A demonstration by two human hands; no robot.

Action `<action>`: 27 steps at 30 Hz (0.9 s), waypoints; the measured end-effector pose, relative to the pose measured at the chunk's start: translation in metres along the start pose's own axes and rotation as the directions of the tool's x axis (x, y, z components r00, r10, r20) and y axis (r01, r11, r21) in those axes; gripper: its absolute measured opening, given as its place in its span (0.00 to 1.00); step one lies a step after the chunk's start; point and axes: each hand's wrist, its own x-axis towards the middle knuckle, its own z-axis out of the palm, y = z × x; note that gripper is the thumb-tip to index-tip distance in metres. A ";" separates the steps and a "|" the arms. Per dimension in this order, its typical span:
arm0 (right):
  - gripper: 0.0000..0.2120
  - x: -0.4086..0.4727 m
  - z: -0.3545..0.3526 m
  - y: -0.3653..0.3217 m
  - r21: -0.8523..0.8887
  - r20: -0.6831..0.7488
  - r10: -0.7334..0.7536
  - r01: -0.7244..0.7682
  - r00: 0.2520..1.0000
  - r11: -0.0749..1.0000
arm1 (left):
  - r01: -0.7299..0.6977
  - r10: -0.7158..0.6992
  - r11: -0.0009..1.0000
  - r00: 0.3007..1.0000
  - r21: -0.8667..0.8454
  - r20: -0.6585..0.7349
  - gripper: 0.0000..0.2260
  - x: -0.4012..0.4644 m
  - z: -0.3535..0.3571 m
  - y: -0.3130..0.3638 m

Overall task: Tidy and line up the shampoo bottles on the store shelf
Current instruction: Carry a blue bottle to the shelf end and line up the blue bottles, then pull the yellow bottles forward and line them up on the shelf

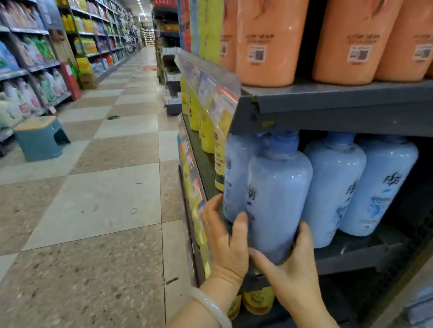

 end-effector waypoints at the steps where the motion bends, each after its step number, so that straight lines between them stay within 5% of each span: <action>1: 0.48 0.002 0.002 0.003 -0.023 -0.020 0.020 -0.021 1.000 1.000 | 0.056 -0.057 0.997 0.998 -0.048 -0.030 0.20 0.002 0.000 -0.001; 7: 0.47 0.004 0.009 0.011 0.014 -0.086 0.045 -0.044 0.995 0.999 | 0.293 -0.280 0.956 0.940 -0.036 0.196 0.35 0.017 0.003 -0.010; 14: 0.35 -0.007 0.026 -0.005 0.029 -0.227 -0.005 0.012 0.974 1.000 | 0.273 -0.248 0.962 0.861 0.008 0.444 0.28 0.038 -0.024 -0.018; 16: 0.37 -0.018 0.034 -0.012 -0.033 -0.388 -0.026 0.014 0.921 0.999 | 0.213 -0.191 0.977 0.849 0.011 0.493 0.30 0.056 -0.038 -0.024; 19: 0.39 -0.045 0.056 -0.027 -0.241 -0.664 -0.134 -0.040 0.736 0.970 | 0.075 -0.092 0.996 0.861 0.054 0.501 0.31 0.098 -0.055 -0.040; 23: 0.22 -0.059 0.115 -0.047 -0.597 -0.442 -0.375 0.045 0.815 0.801 | -0.067 -0.029 0.989 0.781 0.131 0.623 0.41 0.163 -0.054 -0.069; 27: 0.24 -0.037 0.151 -0.054 -0.715 -0.341 -0.233 -0.091 0.911 0.693 | 0.061 -0.122 0.992 0.552 0.106 0.825 0.48 0.205 -0.038 -0.086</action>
